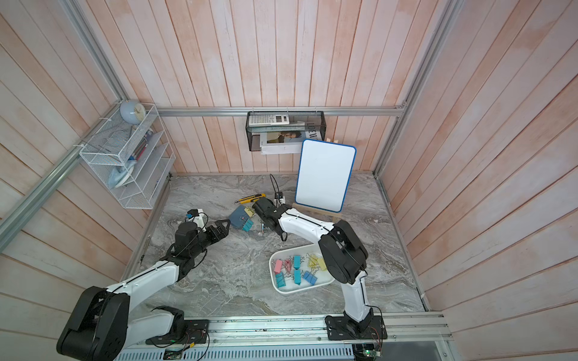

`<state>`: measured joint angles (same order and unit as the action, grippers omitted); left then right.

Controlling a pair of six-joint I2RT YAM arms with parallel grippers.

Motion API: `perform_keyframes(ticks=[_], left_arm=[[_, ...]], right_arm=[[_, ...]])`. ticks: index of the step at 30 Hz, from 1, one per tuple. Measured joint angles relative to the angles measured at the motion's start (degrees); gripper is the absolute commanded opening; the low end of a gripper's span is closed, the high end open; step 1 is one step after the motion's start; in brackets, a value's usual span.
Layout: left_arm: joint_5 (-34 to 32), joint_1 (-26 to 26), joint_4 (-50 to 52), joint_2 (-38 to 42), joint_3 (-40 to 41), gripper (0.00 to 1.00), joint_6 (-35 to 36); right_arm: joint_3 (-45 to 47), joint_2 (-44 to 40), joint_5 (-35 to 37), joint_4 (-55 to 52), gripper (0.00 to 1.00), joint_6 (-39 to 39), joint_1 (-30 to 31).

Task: Put the binder clips in the storage box
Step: Pick up the binder clip at the center of the board, then place the binder clip in the storage box.

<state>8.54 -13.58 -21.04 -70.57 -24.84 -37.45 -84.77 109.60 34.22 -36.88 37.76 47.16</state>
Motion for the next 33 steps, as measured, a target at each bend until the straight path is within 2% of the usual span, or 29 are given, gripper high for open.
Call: perform_keyframes(ticks=[7,15,19,25,29,33], left_arm=[[0.07,-0.26,-0.02,0.00,0.00,1.00,0.20],[0.20,-0.37,0.00,0.00,0.00,1.00,0.22],[0.24,-0.52,-0.02,0.00,0.00,1.00,0.20],[0.24,-0.76,-0.42,-0.15,0.00,1.00,0.20],[0.22,-0.79,-0.42,-0.15,-0.02,1.00,0.24],[0.22,-0.79,-0.42,-0.15,-0.02,1.00,0.37]], right_arm=[[10.45,-20.50,0.81,0.48,0.30,0.20,3.13],[27.76,-45.31,-3.15,-2.45,0.27,4.48,3.61],[34.42,-54.10,-6.01,-5.57,0.27,7.41,3.61],[43.69,-57.75,-8.61,-6.23,0.27,11.58,3.61],[48.76,-55.71,-8.87,-4.74,0.27,13.70,3.61],[49.96,-52.57,-8.41,-2.16,0.28,14.82,3.45]])
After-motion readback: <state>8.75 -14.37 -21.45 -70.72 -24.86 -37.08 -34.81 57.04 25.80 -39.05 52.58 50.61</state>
